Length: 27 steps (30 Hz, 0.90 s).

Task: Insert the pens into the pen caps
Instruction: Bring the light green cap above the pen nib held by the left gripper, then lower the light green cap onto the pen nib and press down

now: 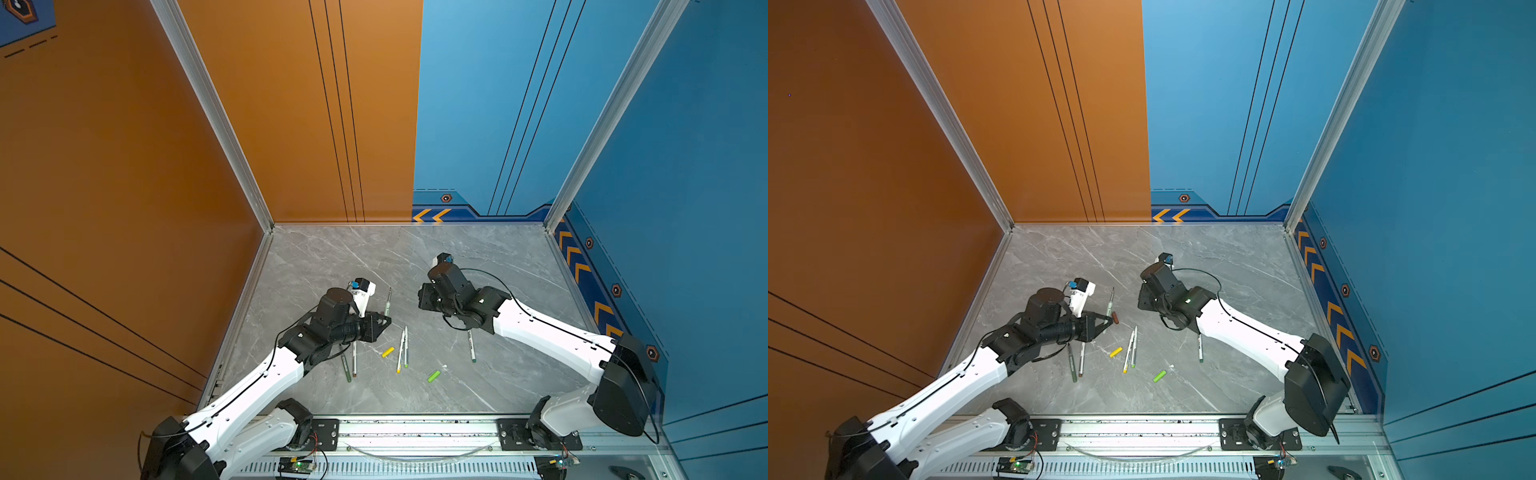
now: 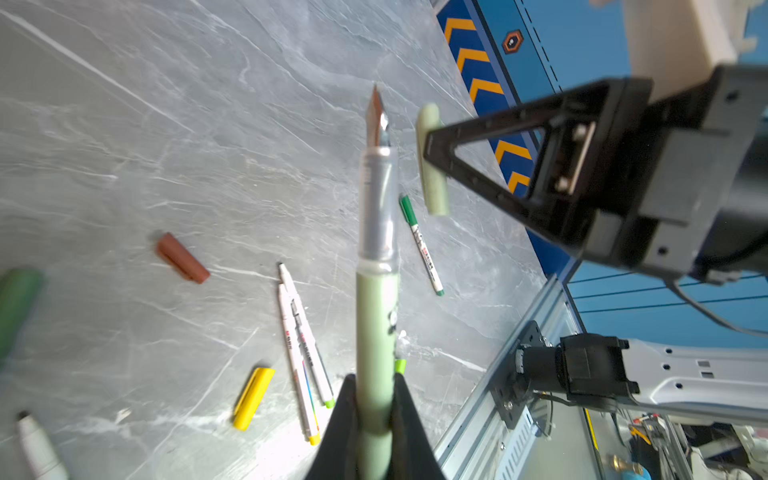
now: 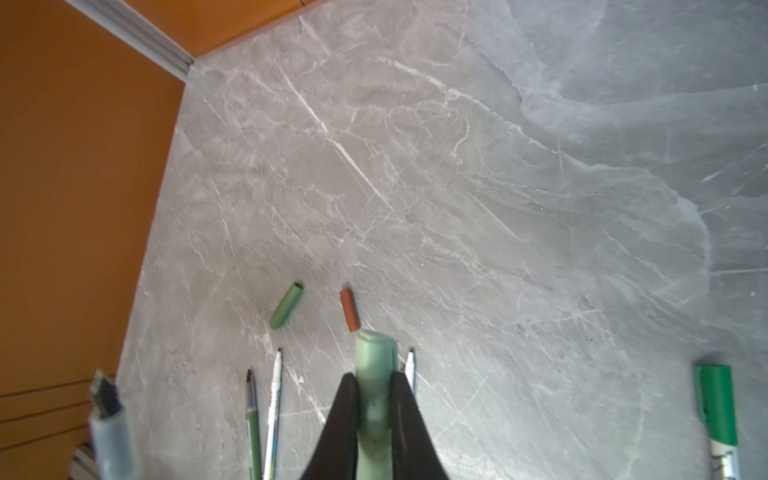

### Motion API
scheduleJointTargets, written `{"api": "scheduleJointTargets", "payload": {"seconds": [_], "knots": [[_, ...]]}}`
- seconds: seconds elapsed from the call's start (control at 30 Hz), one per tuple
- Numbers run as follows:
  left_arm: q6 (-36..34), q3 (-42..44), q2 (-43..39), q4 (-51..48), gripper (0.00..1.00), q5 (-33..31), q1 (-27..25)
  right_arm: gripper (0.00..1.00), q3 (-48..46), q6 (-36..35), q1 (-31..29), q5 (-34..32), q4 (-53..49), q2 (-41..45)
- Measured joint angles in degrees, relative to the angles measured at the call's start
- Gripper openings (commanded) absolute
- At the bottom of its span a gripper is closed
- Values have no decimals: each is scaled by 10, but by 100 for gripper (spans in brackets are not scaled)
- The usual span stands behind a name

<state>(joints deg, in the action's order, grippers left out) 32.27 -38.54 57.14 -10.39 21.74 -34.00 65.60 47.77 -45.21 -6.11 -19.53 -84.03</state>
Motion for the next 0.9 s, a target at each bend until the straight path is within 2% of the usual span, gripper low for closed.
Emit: {"api": "scheduleJointTargets", "payload": {"seconds": [0.17,0.37,0.9], "knots": [[6,0,39,41,0,9,-32,14,-14,49,32,21,44,11],[7,-1,57,61,0,10,-43,13,-15,81,36,45,82,16],[6,-13,81,72,0,10,-56,13,-14,108,41,61,102,15]]}}
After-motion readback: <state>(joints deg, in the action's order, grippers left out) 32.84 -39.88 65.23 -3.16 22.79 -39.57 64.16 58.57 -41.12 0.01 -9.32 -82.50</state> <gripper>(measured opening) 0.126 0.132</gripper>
